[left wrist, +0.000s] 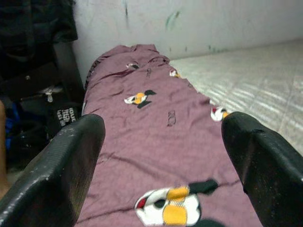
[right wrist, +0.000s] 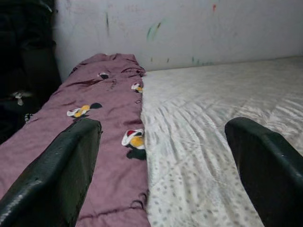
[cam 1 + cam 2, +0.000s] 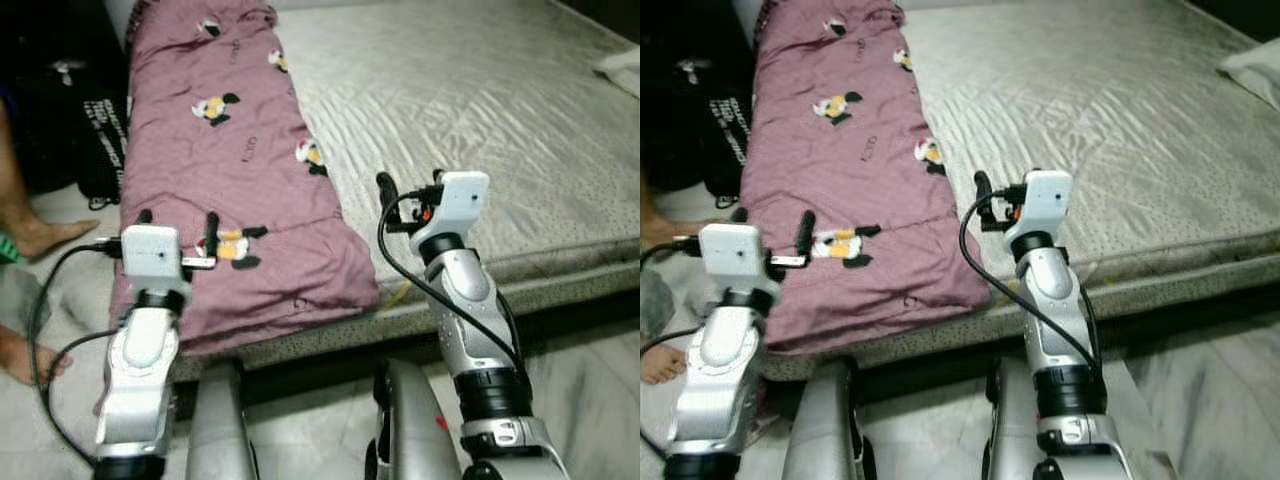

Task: Clean up the room

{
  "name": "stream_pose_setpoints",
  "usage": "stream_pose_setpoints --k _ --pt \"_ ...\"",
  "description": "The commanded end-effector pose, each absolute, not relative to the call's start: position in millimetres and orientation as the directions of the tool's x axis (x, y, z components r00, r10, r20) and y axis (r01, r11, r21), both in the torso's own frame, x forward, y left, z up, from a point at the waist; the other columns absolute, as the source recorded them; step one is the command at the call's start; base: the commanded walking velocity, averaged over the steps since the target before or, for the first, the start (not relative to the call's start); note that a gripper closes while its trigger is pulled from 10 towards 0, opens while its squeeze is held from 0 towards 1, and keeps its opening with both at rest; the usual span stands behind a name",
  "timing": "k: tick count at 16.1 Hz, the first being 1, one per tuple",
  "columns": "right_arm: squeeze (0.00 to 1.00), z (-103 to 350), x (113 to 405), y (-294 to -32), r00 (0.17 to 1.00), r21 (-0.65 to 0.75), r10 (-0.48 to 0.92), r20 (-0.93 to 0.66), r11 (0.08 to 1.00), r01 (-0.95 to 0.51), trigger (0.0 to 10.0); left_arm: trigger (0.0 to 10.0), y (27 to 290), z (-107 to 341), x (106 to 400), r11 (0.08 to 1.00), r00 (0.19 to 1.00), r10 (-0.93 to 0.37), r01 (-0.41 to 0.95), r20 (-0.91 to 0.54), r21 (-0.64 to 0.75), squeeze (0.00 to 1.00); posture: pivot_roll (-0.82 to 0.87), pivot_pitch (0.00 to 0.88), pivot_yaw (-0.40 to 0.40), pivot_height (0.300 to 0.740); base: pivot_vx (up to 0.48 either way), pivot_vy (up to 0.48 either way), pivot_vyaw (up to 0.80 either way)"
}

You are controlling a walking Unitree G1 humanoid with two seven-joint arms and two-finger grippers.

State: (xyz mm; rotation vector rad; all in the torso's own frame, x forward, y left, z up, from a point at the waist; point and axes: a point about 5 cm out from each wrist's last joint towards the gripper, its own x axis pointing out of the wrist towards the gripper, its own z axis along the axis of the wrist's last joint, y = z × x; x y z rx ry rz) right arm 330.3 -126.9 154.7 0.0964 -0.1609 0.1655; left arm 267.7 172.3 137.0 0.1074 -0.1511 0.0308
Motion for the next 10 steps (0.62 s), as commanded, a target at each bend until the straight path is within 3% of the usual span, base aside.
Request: stream_pose_setpoints --k 1,10 --pt "0.00 159 334 -126 0.971 0.089 0.152 0.186 0.981 -0.171 10.0 10.0 167 142 273 0.996 0.986 0.025 -0.038 0.164 0.081 0.00 -0.02 0.000 0.011 0.641 0.000 0.000 0.00" --pt "0.00 163 342 -128 0.969 0.088 0.129 0.213 0.985 -0.151 10.0 10.0 165 136 289 0.992 0.991 0.082 -0.091 0.106 0.086 0.00 -0.02 0.000 0.014 0.740 0.000 0.000 0.00"
